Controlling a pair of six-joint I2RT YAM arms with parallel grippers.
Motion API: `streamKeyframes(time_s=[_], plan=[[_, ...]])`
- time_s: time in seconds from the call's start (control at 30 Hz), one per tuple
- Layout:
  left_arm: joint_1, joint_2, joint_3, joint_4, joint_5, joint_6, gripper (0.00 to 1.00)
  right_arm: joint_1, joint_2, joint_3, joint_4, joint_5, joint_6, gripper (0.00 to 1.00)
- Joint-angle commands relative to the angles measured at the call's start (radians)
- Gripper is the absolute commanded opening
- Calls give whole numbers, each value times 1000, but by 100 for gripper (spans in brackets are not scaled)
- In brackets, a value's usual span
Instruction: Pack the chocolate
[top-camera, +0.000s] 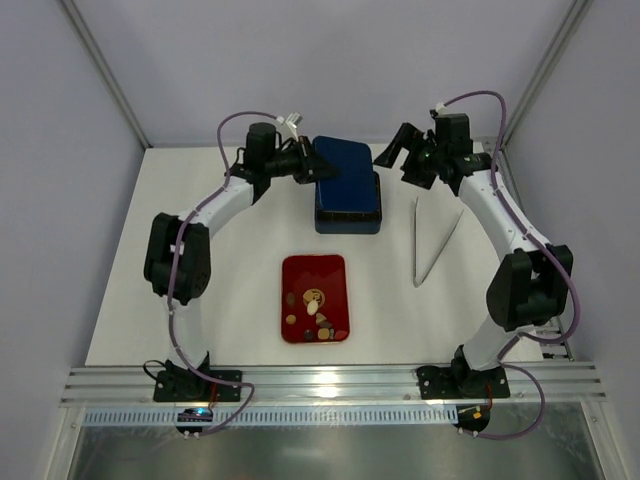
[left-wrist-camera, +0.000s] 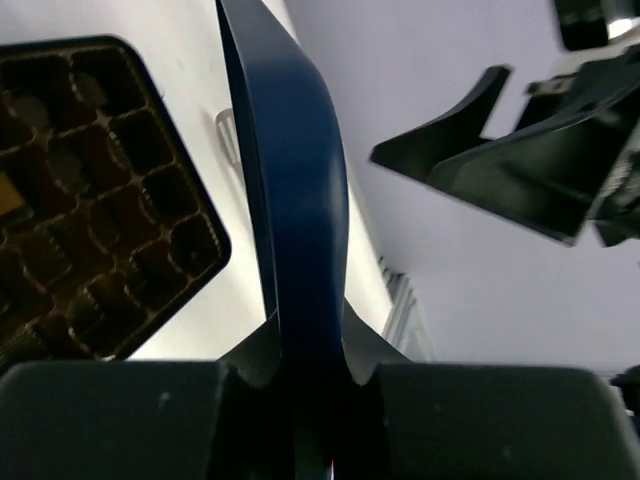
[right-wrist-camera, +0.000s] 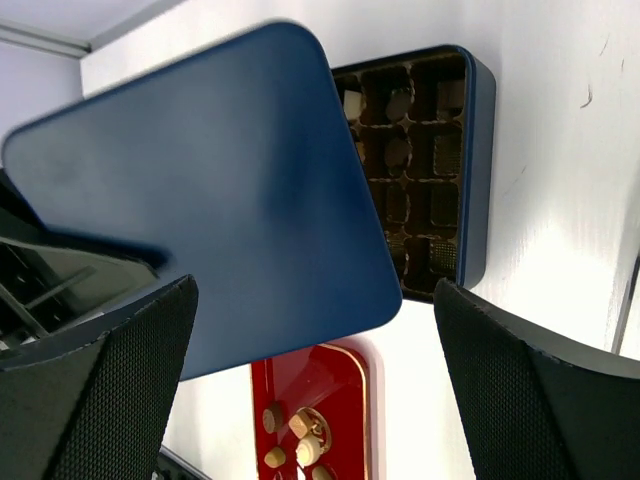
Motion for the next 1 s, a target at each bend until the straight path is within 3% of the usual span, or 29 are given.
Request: streamKeyframes(time_s=[0.0,0.43,0.97], plan=[[53,54,-6,413,149,-318,0,2,40,4,57,-24,-31,100],[95,344,127,743,240,-624,0,13,177,32,76,-9,-29,98],[101,500,210,760,376,-707,1,30,267,32,120,17,-8,96]])
